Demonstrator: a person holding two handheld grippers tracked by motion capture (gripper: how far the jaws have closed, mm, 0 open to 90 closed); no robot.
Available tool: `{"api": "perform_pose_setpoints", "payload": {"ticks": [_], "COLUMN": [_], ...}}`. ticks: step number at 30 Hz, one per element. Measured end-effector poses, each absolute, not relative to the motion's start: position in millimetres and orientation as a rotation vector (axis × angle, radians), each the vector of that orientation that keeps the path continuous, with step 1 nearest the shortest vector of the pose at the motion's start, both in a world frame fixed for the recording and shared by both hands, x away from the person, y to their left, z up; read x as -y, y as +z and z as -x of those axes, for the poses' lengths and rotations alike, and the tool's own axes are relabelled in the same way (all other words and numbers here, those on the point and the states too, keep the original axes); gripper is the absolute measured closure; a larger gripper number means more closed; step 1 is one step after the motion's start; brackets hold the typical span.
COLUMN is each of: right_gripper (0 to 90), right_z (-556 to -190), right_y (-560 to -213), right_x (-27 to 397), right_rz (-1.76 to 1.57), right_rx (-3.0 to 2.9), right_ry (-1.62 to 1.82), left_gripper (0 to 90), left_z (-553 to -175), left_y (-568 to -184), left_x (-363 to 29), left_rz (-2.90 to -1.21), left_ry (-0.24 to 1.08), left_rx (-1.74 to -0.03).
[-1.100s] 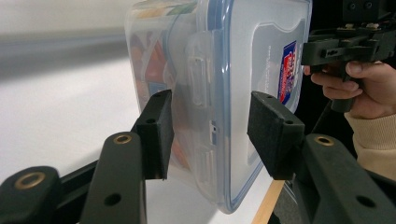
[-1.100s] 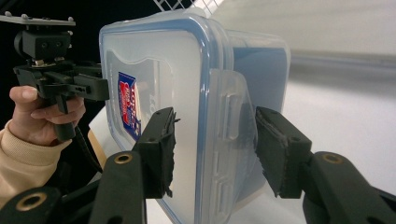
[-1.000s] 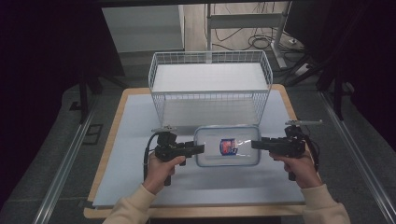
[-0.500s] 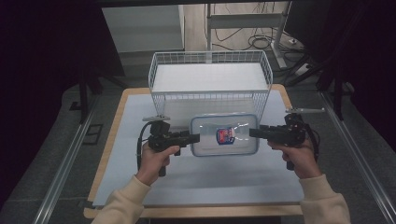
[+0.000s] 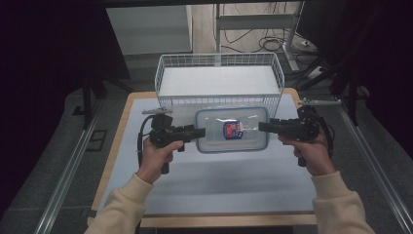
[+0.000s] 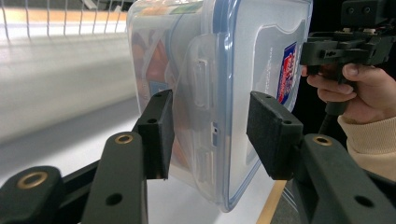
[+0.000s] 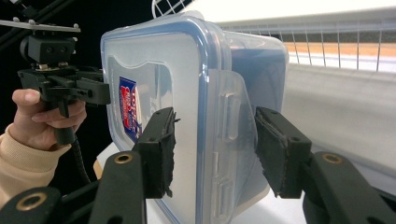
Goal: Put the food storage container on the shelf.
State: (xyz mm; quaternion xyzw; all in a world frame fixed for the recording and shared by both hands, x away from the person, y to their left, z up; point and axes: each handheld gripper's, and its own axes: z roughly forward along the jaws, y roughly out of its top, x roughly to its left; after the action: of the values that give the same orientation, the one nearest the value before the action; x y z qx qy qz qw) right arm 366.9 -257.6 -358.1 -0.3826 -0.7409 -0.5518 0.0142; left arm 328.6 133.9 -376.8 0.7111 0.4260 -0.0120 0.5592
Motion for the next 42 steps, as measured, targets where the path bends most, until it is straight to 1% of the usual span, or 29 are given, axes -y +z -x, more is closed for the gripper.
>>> {"api": "perform_pose_setpoints", "payload": {"ticks": [6, 9, 11, 15, 17, 23, 27, 28, 30, 34, 42], "right_gripper": [49.6, 49.6, 49.6, 49.6, 49.6, 49.5, 49.5, 49.5, 49.4, 48.7, 47.2], "right_z": [-378, -393, -396, -421, -425, -461, -492, -492, -504, -516, -531], "right_y": [-339, -321, -318, -293, -290, -274, -278, -278, -283, -289, -293], "right_x": [251, 244, 242, 233, 232, 220, 210, 210, 208, 206, 205], "right_rz": [1.180, 1.171, 1.168, 1.171, 1.172, 1.186, 1.230, 1.230, 1.252, 1.282, 1.392], "right_rx": [2.301, 2.311, 2.313, 2.322, 2.327, 2.317, 2.277, 2.277, 2.253, 2.249, 2.174], "right_ry": [-1.758, -1.773, -1.775, -1.782, -1.779, -1.758, -1.718, -1.718, -1.701, -1.654, -1.609], "left_gripper": [52.9, 52.8, 52.8, 52.8, 52.8, 52.8, 52.5, 52.5, 52.5, 51.8, 50.5], "left_z": [-343, -355, -364, -385, -397, -430, -456, -460, -469, -480, -495], "left_y": [-353, -340, -332, -317, -311, -299, -301, -302, -304, -312, -320], "left_x": [-142, -147, -151, -158, -162, -173, -181, -182, -182, -183, -184], "left_rz": [-1.666, -1.657, -1.658, -1.644, -1.639, -1.632, -1.627, -1.628, -1.621, -1.642, -1.538], "left_ry": [-0.007, 0.002, 0.008, -0.003, -0.007, -0.028, -0.062, -0.065, -0.080, -0.107, -0.165], "left_rx": [-0.989, -0.979, -0.974, -0.976, -0.978, -0.998, -1.038, -1.046, -1.071, -1.105, -1.168]}}
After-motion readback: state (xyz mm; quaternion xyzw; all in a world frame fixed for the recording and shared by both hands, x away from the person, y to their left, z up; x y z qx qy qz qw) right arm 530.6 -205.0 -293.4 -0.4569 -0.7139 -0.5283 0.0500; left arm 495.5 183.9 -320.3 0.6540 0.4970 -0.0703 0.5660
